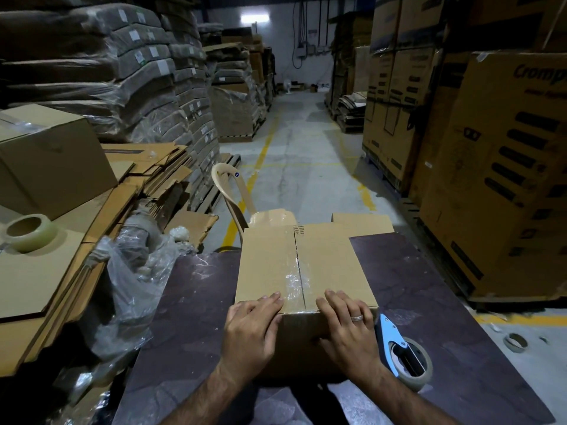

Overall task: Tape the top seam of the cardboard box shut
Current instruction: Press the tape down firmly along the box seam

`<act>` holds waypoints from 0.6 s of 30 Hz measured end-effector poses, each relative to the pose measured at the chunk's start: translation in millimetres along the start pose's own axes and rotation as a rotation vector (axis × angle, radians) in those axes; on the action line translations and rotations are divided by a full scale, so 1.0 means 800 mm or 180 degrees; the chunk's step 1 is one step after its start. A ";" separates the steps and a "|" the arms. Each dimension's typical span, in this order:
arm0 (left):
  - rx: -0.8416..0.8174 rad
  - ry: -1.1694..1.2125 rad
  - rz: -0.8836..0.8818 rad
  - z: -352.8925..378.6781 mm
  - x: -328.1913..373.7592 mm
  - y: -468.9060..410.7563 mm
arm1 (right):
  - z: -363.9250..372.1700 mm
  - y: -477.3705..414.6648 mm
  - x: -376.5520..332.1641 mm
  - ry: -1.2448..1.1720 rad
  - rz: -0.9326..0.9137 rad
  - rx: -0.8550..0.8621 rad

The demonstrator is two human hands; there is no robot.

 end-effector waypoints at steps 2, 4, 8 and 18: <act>-0.0030 -0.0010 -0.0002 0.001 -0.001 0.000 | -0.005 -0.008 0.004 -0.0082 0.0066 0.0099; -0.0082 -0.0010 -0.0002 0.001 -0.002 0.000 | -0.013 -0.016 0.008 -0.0181 0.0157 0.0244; -0.0104 0.0012 -0.0023 0.002 -0.003 0.000 | -0.029 -0.031 0.013 -0.0407 0.0411 0.0457; -0.0084 0.0067 0.0001 0.003 -0.006 0.001 | -0.023 -0.032 0.004 -0.0138 0.0852 0.0458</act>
Point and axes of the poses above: each hand's wrist, its own y-axis away from the middle knuckle, its own z-axis out of the palm, x = y × z, the point moved 9 cm from there along -y, towards the middle knuckle, and after that the axes turned 14 degrees about x, right-handed, at the moved point
